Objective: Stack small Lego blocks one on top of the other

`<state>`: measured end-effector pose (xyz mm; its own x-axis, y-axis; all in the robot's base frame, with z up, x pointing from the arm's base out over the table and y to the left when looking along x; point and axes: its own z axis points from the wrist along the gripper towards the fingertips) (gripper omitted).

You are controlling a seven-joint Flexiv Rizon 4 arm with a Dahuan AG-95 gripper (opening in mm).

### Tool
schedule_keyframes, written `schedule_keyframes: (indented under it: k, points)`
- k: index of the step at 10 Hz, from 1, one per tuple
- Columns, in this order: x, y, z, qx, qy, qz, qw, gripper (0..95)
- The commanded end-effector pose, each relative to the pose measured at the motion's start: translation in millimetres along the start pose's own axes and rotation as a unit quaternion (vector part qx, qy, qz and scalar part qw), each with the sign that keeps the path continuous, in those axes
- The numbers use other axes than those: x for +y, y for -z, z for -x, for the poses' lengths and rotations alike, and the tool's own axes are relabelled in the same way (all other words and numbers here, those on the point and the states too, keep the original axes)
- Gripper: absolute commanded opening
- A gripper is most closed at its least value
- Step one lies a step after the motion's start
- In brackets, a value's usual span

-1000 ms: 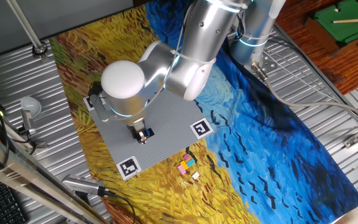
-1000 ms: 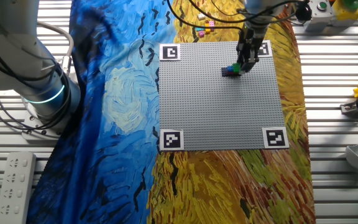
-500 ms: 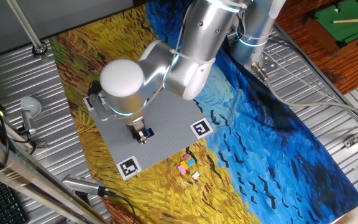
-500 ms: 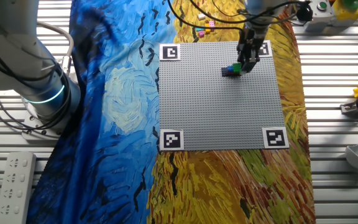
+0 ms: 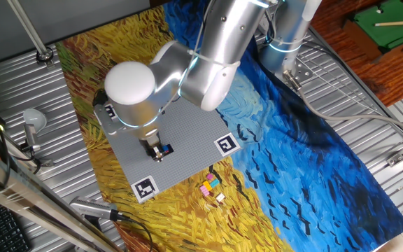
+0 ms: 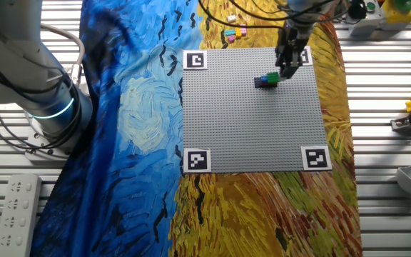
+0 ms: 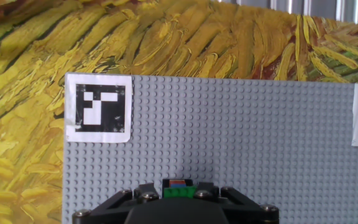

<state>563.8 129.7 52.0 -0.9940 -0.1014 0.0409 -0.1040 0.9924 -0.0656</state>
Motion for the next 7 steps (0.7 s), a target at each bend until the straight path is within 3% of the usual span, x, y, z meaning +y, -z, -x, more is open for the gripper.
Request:
schedule_keyframes:
  k: [1,2,7]
  points:
    - [-5.9,4.7,-4.8,0.007,0.024,0.021,0.9995,19.0]
    - [-8.5,5.6,-6.5,0.009,0.035,0.026,0.999,0.0]
    - [-28.0,4.9,-15.3,0.01,0.081,0.023,0.9964,0.0]
